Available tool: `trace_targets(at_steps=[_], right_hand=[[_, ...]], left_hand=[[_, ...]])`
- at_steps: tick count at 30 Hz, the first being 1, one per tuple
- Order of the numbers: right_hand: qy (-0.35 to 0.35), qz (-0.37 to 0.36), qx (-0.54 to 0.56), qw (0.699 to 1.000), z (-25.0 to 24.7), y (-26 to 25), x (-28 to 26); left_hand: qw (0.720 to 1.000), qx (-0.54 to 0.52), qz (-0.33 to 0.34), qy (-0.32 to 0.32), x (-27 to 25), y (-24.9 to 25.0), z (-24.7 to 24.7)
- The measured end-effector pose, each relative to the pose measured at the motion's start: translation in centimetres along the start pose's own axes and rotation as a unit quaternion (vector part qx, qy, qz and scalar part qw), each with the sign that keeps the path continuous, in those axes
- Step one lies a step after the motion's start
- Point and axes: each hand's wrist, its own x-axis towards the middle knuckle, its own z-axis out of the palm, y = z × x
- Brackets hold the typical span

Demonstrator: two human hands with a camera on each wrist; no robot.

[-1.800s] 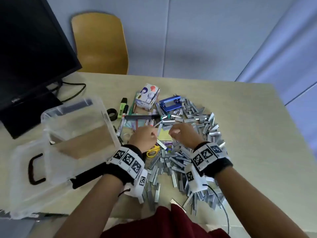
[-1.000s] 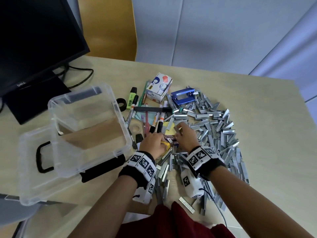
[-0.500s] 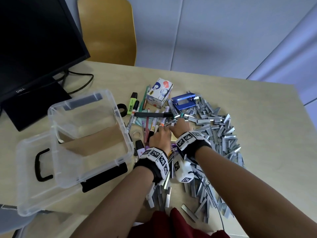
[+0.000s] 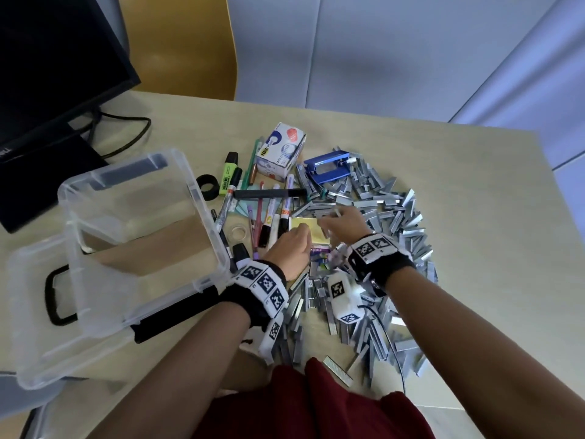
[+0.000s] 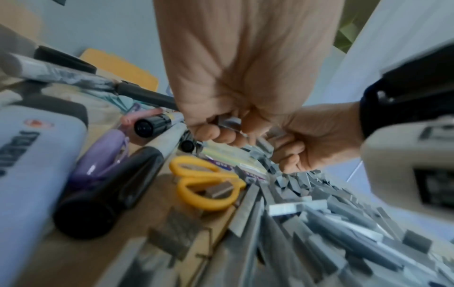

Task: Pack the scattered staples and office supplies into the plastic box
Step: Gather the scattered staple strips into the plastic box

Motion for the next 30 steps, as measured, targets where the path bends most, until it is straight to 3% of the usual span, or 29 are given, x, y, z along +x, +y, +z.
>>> trace_targets(at_steps=[2,6,11,16,20,24,30], right_hand=[[-0.028,0.019,0.123,0.992,-0.9,0.5,-0.7],[-0.08,0.073,0.33,0.938,-1.9,1.3,-1.2],[-0.149,0.06,0.459,0.874,-2.6,2.0,-2.5],[-0.14,0.067,0.508,0.847,-2.9,2.7,-3.4],[-0.152,0.066,0.471,0.866,-3.1,2.9,-3.6],[-0.117,0.063,0.361,0.923,-3.4,2.3,-3.7],[-0.038,0.031,0.156,0.987,-3.2,2.2,-2.8]], left_hand=[[1.0,0.005,0.011,-0.025,-0.1,0.0,0.4],[0.989,0.129,0.002,-0.071,-0.5,0.5,0.9],[0.973,0.227,-0.022,-0.02,-0.8,1.4,2.3],[0.959,0.281,0.017,-0.025,-0.8,1.7,2.9],[0.957,0.286,0.026,-0.029,-0.7,1.4,3.0],[0.963,0.265,0.0,-0.048,-0.5,1.1,3.1],[0.963,0.26,0.037,-0.063,-0.7,1.0,3.0]])
